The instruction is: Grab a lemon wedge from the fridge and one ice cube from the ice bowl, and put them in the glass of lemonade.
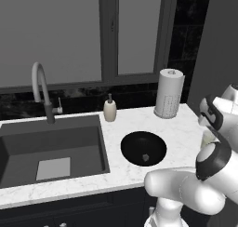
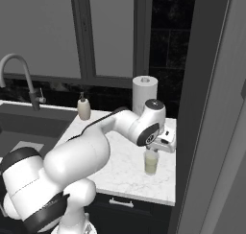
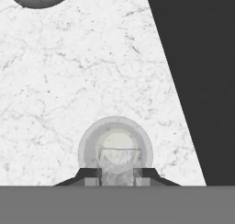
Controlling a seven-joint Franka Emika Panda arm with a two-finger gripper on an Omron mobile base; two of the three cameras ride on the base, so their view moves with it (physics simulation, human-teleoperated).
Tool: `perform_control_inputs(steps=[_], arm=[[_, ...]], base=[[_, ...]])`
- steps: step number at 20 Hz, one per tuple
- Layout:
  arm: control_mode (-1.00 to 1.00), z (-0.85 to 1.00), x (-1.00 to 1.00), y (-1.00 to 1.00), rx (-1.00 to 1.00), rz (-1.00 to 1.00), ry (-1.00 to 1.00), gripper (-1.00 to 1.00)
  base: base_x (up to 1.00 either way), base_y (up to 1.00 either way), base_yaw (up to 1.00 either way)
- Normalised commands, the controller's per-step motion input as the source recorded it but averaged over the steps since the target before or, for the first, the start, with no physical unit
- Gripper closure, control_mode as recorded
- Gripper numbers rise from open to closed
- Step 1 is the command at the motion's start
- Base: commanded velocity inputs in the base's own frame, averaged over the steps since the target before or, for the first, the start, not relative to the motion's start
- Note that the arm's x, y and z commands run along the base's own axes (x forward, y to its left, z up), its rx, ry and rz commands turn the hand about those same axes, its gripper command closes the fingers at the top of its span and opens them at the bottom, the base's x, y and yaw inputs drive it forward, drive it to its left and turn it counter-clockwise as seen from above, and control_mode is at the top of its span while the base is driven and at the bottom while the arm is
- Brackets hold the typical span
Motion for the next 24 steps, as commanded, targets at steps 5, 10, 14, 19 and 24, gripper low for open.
perform_control_inputs(steps=[5,10,14,19,24], arm=[[-1.0,-0.23,0.0,-0.14,0.0,-0.02,0.0,1.0],[-1.0,-0.02,-0.02,0.04,0.0,-0.01,-0.01,1.0],[-1.0,0.0,-0.14,0.3,0.0,0.0,-0.09,1.0],[-1.0,-0.01,-0.01,0.05,0.0,0.0,-0.04,1.0],[-1.0,-0.05,0.02,0.0,0.0,0.0,-0.01,1.0]], base=[[0.0,0.0,0.0],[0.0,0.0,0.0],[0.0,0.0,0.0],[0.0,0.0,0.0],[0.0,0.0,0.0]])
